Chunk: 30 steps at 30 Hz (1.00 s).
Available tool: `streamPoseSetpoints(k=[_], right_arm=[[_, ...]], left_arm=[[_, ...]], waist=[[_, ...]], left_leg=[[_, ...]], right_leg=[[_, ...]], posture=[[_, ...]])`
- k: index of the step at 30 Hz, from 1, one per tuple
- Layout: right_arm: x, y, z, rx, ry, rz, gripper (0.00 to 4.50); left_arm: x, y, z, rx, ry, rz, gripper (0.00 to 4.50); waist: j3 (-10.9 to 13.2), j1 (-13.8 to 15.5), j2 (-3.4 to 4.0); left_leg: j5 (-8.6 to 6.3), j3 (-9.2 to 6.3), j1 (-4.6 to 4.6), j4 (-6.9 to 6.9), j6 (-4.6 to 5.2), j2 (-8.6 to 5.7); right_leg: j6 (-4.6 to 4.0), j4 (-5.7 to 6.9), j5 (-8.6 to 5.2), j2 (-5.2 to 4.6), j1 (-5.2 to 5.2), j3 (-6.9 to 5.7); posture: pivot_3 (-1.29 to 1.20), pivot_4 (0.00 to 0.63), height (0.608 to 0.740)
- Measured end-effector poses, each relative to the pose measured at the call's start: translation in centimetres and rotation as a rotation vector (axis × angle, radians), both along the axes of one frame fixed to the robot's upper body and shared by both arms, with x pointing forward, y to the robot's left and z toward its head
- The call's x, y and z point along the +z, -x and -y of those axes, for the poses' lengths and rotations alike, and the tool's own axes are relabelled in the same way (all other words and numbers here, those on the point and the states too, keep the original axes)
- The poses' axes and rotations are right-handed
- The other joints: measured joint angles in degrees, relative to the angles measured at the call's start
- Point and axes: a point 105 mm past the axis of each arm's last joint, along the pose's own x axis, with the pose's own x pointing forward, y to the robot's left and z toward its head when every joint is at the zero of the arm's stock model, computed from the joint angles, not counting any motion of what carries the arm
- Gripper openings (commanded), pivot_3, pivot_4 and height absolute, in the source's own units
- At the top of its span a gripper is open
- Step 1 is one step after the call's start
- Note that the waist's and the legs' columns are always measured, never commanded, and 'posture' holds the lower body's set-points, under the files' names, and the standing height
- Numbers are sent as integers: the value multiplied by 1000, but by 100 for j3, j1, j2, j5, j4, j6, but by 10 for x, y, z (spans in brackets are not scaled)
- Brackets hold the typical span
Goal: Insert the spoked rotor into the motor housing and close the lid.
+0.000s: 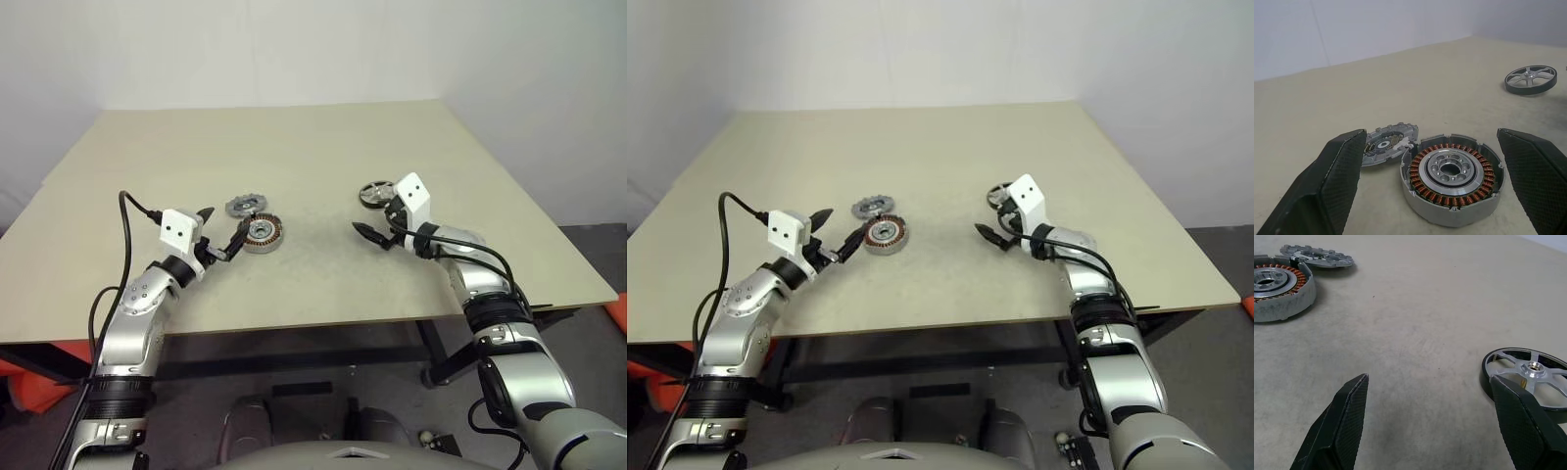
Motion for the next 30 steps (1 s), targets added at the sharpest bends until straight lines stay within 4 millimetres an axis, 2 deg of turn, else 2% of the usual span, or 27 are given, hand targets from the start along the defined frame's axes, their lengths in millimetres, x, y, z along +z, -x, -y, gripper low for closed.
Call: streamPoseSetpoints(k=[24, 30], right_arm=[[0, 1, -1, 13, 1, 2, 4442], [0, 1, -1, 12, 5, 3, 4442]], left_arm=[[3, -3, 2, -15, -27, 7, 4500], [5, -3, 4, -79, -137, 1, 4500]], waist=[[0, 0, 0], [0, 1, 0]], left_leg=[[0, 2, 0, 0, 0, 0], [0, 2, 1, 0, 0, 0]], right_leg=[[-1, 0, 1, 0, -1, 2], [-1, 2, 1, 1, -1, 2]], posture=[[0, 0, 740], [0, 0, 740]])
